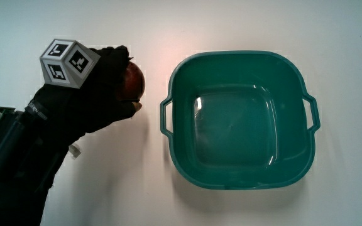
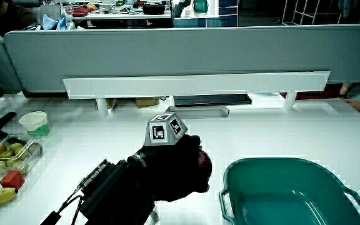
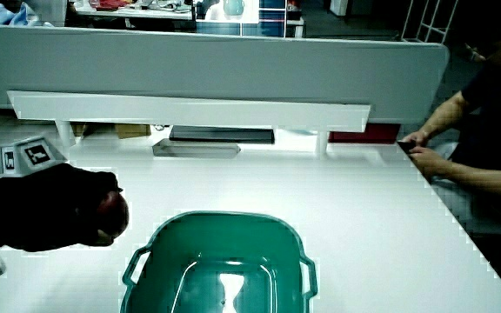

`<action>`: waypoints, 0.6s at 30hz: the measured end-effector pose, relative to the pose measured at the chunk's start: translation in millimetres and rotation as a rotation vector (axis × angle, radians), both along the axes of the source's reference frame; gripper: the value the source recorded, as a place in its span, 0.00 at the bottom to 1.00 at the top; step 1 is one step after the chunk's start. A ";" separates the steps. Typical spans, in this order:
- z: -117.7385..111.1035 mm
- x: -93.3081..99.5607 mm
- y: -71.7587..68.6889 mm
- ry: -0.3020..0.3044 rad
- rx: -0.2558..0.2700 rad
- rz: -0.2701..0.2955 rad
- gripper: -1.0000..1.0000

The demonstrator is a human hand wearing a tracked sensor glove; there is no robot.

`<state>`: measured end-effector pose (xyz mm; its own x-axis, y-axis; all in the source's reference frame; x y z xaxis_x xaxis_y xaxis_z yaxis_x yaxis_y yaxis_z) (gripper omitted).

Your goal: Place apple on desk

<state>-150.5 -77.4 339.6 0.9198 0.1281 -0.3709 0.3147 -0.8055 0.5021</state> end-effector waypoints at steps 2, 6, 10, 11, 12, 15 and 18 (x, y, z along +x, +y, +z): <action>5.6 -1.5 -0.3 -0.012 -0.013 -0.001 0.50; 17.4 -3.9 0.8 -0.033 -0.018 -0.006 0.50; 31.0 -7.7 2.9 -0.037 -0.059 -0.024 0.50; 34.5 -8.8 3.0 -0.040 -0.057 -0.022 0.50; 38.1 -10.0 3.3 -0.048 -0.063 -0.023 0.50; 46.5 -11.9 4.9 -0.040 -0.093 -0.036 0.50; 53.1 -14.1 5.8 -0.030 -0.099 -0.040 0.50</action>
<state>-164.6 -71.7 392.7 0.9344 0.0551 -0.3520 0.2667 -0.7631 0.5887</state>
